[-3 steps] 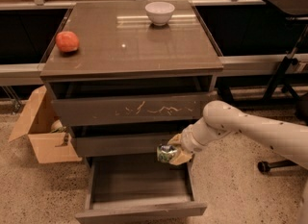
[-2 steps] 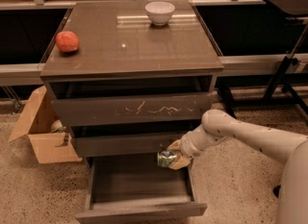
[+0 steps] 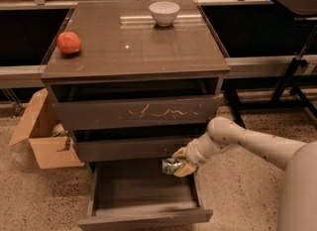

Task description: Place green can into bottom drawer

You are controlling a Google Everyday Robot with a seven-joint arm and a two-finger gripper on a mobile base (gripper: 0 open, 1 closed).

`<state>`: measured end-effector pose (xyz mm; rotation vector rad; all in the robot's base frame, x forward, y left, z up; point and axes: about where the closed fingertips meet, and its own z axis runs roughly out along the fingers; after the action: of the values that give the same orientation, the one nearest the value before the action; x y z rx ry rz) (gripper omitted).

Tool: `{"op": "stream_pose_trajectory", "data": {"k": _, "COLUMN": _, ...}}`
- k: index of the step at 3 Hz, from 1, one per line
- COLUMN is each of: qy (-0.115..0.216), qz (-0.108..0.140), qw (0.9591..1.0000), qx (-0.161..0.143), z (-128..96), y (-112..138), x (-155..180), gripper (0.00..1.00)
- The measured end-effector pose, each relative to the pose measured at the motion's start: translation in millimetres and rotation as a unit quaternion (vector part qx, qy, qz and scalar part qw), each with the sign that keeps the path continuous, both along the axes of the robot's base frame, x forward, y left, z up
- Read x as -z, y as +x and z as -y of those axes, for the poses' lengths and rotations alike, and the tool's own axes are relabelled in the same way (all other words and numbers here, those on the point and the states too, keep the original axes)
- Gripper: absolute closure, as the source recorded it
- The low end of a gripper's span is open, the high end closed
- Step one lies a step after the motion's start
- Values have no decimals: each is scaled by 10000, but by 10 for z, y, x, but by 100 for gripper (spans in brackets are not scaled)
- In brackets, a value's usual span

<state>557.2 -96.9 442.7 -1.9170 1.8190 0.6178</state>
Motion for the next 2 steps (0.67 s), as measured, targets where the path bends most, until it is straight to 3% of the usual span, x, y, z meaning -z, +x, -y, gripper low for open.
{"op": "stream_pose_trajectory", "data": {"k": 1, "qy": 139, "qz": -91, "qw": 9997, "qx": -157, "z": -82, "y": 90, "x": 571, "gripper": 100}}
{"op": "stream_pose_trajectory", "data": {"k": 2, "qy": 165, "qz": -187, "qw": 9994, "qx": -236, "z": -138, "y": 100, "x": 927, "gripper": 100}}
